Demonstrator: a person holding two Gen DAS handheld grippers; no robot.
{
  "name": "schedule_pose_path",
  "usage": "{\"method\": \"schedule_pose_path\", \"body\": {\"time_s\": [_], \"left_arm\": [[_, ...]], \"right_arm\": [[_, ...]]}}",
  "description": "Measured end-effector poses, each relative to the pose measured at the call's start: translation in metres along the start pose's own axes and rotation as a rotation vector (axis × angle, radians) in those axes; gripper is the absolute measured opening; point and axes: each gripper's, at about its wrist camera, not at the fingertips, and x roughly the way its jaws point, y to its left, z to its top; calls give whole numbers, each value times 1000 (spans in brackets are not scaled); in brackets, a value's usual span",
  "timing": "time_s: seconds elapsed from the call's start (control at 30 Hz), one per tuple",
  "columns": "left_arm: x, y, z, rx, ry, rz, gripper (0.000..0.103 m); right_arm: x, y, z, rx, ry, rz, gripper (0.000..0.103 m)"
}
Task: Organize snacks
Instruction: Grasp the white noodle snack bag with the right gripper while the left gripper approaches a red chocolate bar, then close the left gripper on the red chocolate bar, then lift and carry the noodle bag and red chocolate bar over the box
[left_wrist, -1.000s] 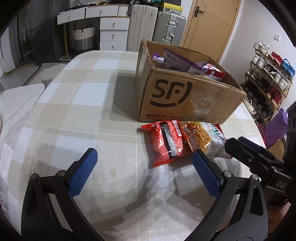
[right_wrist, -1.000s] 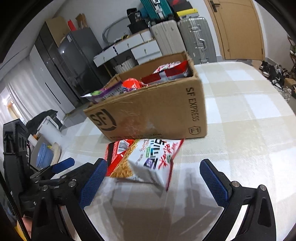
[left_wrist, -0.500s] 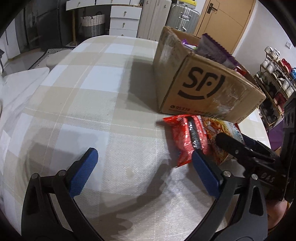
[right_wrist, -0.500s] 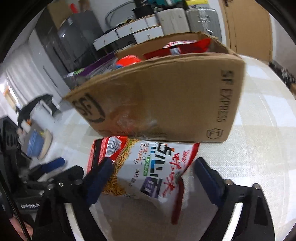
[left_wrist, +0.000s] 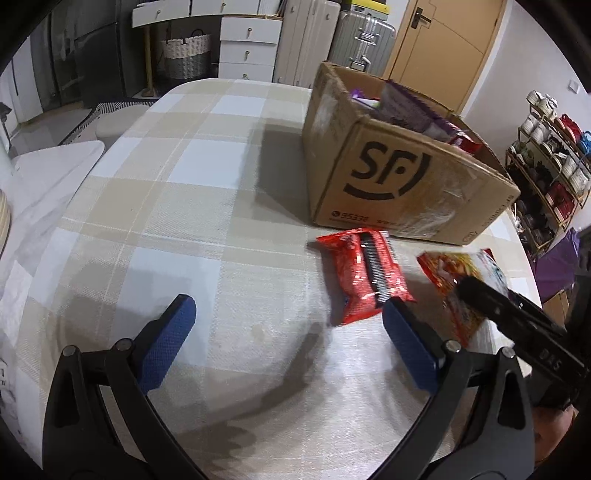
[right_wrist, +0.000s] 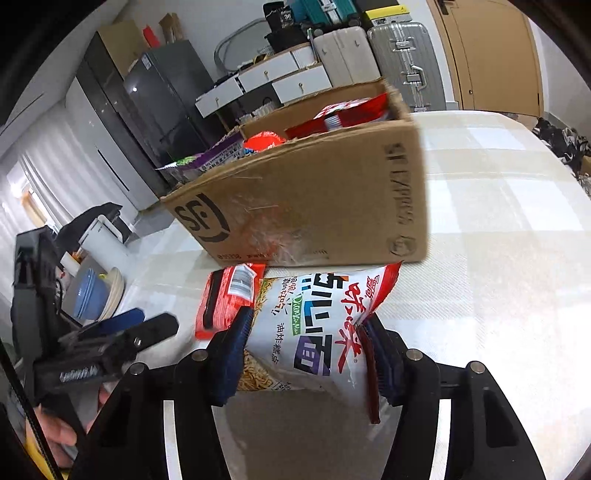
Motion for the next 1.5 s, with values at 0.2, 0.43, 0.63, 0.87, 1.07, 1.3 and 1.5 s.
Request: {"method": "schedule_pose_path", "body": {"time_s": [0.2,0.43,0.63,0.87,1.07,1.3,1.5], "left_arm": [[-1,-21,-4,23,8,-13,101],[20,-57,0,57,18,-8,101],[51,-72,5,76,41,65,101],[67,-74,5,79,50,150,94],[58,-74,3,92,17,126,65],[43,-87,-8,202,-6,73,42],[14,-92,-20,200,-22,72,43]], "right_arm": [[-45,-19,-31,24,-54,-13,58],[-88,-44,-52,29,-97,-38,58],[-100,-55,-54,30,-123,-31,58],[-94,-53,-52,22,-115,-27,58],[-90,-54,-53,31,-106,-26,58],[-95,-50,-55,44,-114,-25,58],[-111,-35,-56,14,-146,-20,58]]}}
